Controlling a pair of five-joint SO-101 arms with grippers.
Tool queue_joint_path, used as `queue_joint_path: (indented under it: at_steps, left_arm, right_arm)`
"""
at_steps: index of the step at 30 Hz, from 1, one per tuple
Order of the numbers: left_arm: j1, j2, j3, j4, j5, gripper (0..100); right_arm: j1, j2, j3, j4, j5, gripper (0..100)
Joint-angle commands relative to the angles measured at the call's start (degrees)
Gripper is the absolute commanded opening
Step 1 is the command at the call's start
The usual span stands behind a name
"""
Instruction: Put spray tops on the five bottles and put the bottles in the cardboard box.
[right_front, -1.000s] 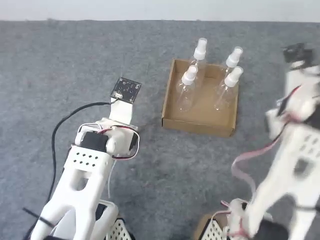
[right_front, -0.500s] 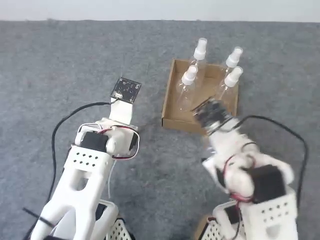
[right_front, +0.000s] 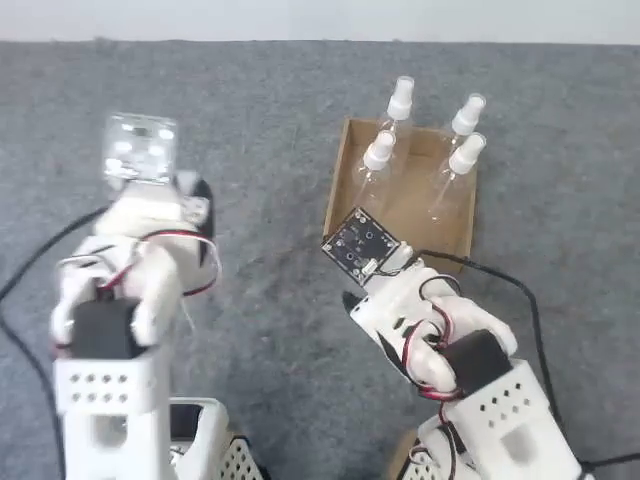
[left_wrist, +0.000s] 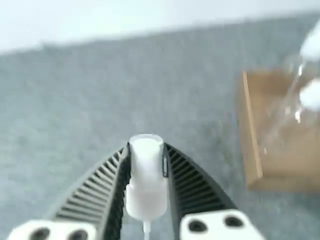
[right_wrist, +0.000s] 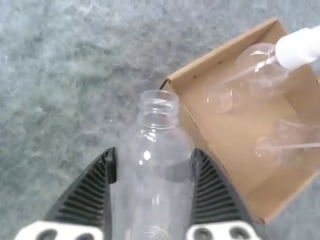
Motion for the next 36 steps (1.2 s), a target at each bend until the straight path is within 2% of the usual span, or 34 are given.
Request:
queue_joint_path:
  at_steps: [1,5,11,18,26,30,36]
  left_arm:
    - [-1.05,-1.93,-10.42,2.29,0.62,1]
    - [-0.97,-2.29,-12.79,0.79,6.15,1]
    - [-0.97,-2.29,-13.49,-5.98,10.81,1]
    - [-0.97,-2.29,-14.55,-9.41,15.12,1]
    - [1.05,-1.67,-12.79,-15.30,17.49,1]
    - [5.63,-1.76,-10.15,-15.82,17.32,1]
    - [6.33,-1.85,-6.90,-15.82,17.23,1]
  right_arm:
    - [-0.57,-1.54,1.41,-6.73,-0.53,0.8]
    - [-3.30,-0.84,1.58,-12.26,-1.05,0.7]
    - [-14.64,1.63,8.53,-28.79,-1.05,0.7]
    - [-15.69,9.54,9.49,-39.69,-1.14,0.6]
    - [-19.12,10.95,11.25,-40.22,-1.14,0.6]
    - [-19.21,10.95,11.25,-40.22,-1.14,0.6]
    - [-19.12,11.03,11.25,-40.22,-1.14,0.6]
